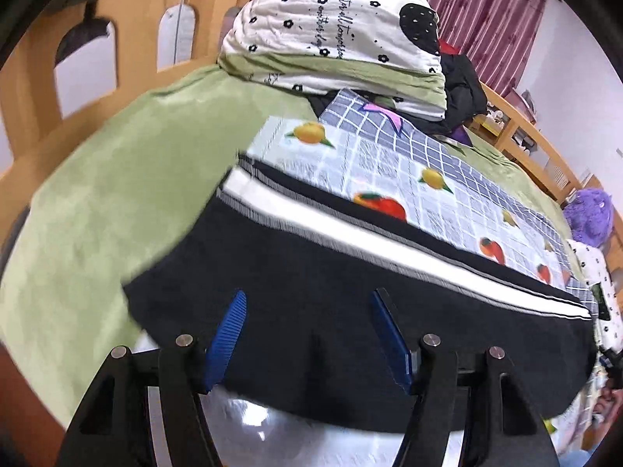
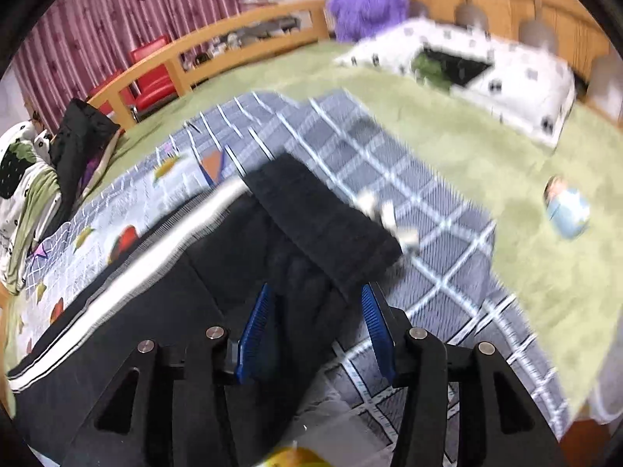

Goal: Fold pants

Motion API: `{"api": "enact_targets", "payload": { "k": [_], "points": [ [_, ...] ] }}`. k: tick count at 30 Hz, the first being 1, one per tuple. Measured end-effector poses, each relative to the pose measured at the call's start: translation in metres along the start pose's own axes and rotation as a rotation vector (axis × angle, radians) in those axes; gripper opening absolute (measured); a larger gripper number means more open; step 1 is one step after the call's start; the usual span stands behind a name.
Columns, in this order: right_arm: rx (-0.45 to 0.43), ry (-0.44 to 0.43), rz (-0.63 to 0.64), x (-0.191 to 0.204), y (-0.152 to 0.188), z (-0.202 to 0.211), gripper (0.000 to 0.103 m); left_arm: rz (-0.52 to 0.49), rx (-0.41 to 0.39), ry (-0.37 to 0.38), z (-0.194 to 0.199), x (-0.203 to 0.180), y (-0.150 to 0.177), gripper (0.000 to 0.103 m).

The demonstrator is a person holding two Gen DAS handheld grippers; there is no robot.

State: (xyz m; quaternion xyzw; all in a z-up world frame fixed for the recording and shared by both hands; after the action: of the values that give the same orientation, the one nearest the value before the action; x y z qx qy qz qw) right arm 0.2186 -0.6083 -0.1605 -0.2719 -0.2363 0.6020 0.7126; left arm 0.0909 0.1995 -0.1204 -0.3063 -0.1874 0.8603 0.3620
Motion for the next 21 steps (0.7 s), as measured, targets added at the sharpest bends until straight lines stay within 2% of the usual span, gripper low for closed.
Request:
{"api": "enact_targets", "payload": {
  "k": [5,9,11,12,13,14,15,16,19,21],
  "points": [
    [-0.024,0.006,0.114,0.062,-0.031,0.021,0.05,0.002,-0.042,-0.018,-0.04,-0.003,-0.046,0.064],
    [0.009,-0.014,0.224,0.117,-0.043,0.001,0.051,0.019,-0.067,-0.069,-0.078,0.002,-0.078,0.064],
    [0.022,-0.027,0.253,0.144,-0.04,-0.01,0.051,0.009,-0.08,-0.125,-0.098,0.006,-0.09,0.064],
    [0.032,-0.04,0.265,0.158,-0.038,-0.016,0.051,0.011,-0.065,-0.136,-0.109,0.007,-0.092,0.062],
    [0.034,-0.051,0.272,0.165,-0.037,-0.022,0.051,0.012,-0.011,-0.14,-0.127,0.008,-0.093,0.061],
    [0.036,-0.064,0.283,0.177,-0.037,-0.028,0.051,0.006,0.028,-0.154,-0.139,0.01,-0.092,0.042],
    [0.042,-0.069,0.294,0.186,-0.037,-0.034,0.051,-0.017,0.025,-0.192,-0.145,0.01,-0.092,0.02],
    [0.054,-0.075,0.314,0.199,-0.038,-0.042,0.051,-0.028,0.008,-0.177,-0.146,0.011,-0.093,0.02],
    [0.069,-0.105,0.371,0.23,-0.044,-0.055,0.051,0.074,-0.042,-0.056,-0.125,0.026,-0.105,0.019],
    [0.017,-0.102,0.396,0.243,-0.052,-0.052,0.051,0.095,-0.057,-0.053,-0.124,0.032,-0.106,0.02]
  ]
}}
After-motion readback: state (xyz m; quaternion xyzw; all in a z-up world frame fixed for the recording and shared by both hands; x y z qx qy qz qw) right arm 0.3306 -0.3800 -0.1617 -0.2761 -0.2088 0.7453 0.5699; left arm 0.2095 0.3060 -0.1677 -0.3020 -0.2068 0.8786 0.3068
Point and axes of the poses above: each gripper's, at about its wrist camera, not at the fingertips, and z roughly against the way its jaws point, x to its left, y to its underside, the point moved 2 cm from there along -z, roughly the way its jaws point, and after that the axes turned 15 degrees about z, right-handed, at the moved point
